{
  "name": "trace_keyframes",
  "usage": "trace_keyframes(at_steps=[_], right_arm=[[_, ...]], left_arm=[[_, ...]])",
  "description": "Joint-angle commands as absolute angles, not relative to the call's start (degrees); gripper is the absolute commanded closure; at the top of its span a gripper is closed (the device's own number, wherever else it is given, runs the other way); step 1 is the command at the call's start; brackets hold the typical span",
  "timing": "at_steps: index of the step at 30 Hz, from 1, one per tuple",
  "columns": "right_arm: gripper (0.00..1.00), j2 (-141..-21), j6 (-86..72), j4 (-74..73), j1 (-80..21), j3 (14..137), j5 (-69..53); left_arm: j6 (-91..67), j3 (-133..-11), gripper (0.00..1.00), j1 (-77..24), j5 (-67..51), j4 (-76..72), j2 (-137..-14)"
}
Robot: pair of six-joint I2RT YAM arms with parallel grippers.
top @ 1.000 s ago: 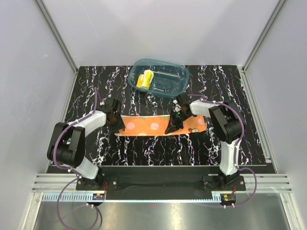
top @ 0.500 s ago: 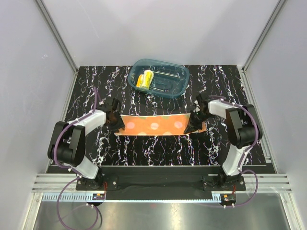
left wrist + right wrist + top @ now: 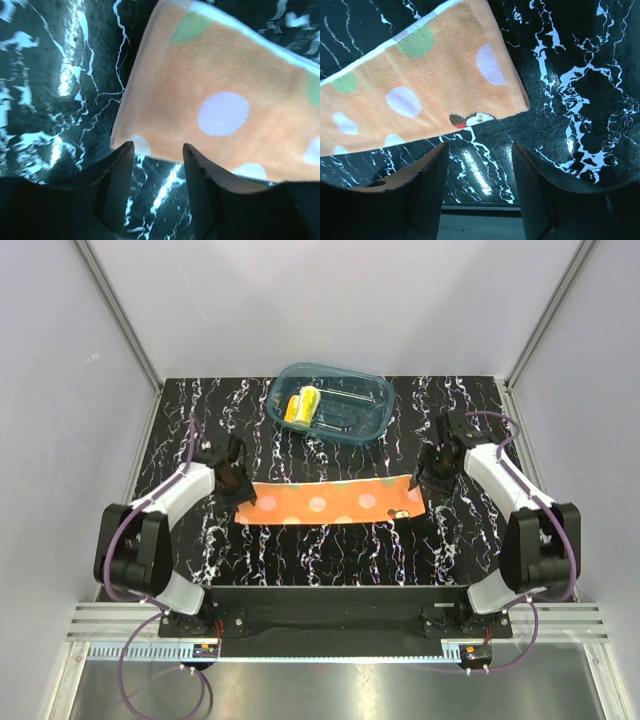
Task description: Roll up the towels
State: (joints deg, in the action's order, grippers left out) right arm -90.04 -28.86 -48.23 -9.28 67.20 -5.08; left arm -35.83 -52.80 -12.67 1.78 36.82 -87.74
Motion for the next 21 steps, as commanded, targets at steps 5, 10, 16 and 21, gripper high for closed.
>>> trace_keyframes(at_steps=[5,10,16,21], right_arm=[[0.39,-83.8,-33.0,-43.7,-7.7,57.0,-8.6],[0.41,-81.3,-35.1,-37.5,-4.7,51.4,-12.2],[0.43,-82.1,-36.3,-30.2,-0.4,47.0,-16.3],[0.44,-86.0,-37.0,-25.2,1.5,45.4,-19.9]], left_arm=[[-26.2,-63.7,0.45,-12.4,4.3,46.3,-75.9],[-20.7,-60.1,0.45,-12.4,9.3,45.4,-71.1],[-20.3,-57.3,0.45,-12.4,8.8,43.6,-70.0],[-20.0,-57.3,0.46,-12.4,8.7,43.2,-70.0]])
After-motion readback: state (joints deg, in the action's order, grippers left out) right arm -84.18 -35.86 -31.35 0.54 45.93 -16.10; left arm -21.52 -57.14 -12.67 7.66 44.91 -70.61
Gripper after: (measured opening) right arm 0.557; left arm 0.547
